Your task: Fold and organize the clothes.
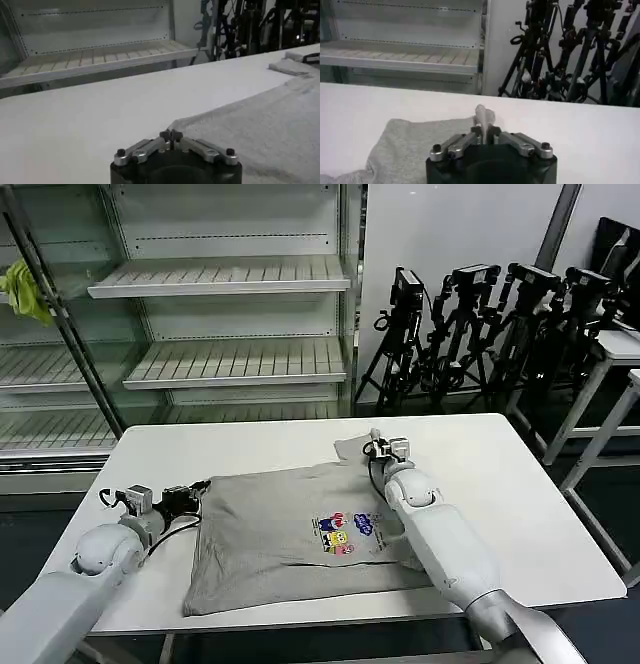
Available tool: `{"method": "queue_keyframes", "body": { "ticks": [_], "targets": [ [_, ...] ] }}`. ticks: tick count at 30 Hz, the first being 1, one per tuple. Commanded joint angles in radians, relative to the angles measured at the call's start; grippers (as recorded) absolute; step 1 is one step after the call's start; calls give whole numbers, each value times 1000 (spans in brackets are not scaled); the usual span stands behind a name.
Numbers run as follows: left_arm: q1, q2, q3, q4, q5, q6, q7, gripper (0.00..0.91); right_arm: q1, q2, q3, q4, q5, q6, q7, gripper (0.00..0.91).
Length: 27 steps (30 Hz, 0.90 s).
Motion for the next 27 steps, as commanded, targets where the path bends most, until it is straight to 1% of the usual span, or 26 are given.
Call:
{"method": "queue_keyframes", "body": {
  "ticks": [1,4,7,9,14,25,27],
  "targets": [
    [1,1,-1,-1,0,0,1,40,-3,-3,-2,12,-2,6,2,0],
    [4,-1,-2,-8,0,-2,1,30,-8,-10,-1,33,0,7,3,0],
    [4,-4,-4,-12,-2,-6,2,40,-14,-21,0,68,16,5,7,0],
    [4,-6,-6,-16,-3,-8,2,40,-23,-35,2,124,38,-1,11,0],
    [3,-5,-14,-32,-9,-9,4,40,-37,-61,2,212,77,-13,18,0],
    [34,24,-47,-88,-23,-9,6,40,-70,-116,4,345,136,-30,34,0],
    [51,32,-61,-107,-27,-8,5,40,-92,-143,3,397,148,-38,38,0]
  ]
}}
